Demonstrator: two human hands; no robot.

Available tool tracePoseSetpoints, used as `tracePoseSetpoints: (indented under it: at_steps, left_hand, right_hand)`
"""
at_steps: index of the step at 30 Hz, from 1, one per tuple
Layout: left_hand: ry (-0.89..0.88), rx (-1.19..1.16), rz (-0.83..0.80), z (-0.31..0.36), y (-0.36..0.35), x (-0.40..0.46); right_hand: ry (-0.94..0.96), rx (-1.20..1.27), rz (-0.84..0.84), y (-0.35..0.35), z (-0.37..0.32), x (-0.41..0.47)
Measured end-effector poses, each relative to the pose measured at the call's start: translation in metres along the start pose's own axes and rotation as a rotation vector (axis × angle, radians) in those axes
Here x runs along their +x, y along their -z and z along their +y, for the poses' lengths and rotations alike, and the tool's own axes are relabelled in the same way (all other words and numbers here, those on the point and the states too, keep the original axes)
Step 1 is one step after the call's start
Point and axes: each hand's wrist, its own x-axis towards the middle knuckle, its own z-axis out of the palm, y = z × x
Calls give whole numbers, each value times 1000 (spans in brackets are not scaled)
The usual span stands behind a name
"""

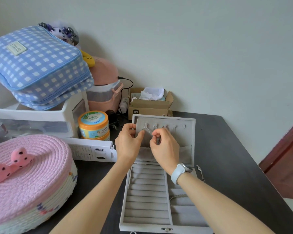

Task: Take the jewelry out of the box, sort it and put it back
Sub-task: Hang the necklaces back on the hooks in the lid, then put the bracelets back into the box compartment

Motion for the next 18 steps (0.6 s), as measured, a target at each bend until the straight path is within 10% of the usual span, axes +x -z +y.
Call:
tracePoseSetpoints:
  at_steps: [5,18]
  left_hand:
    - [-18,99,-61,-1,1,-4]
    - [-294,682,-133,-14,49,-99]
  right_hand:
    - [-150,-82,-77,4,-8,-6]
    - [150,-335,-397,55,-10,-74]
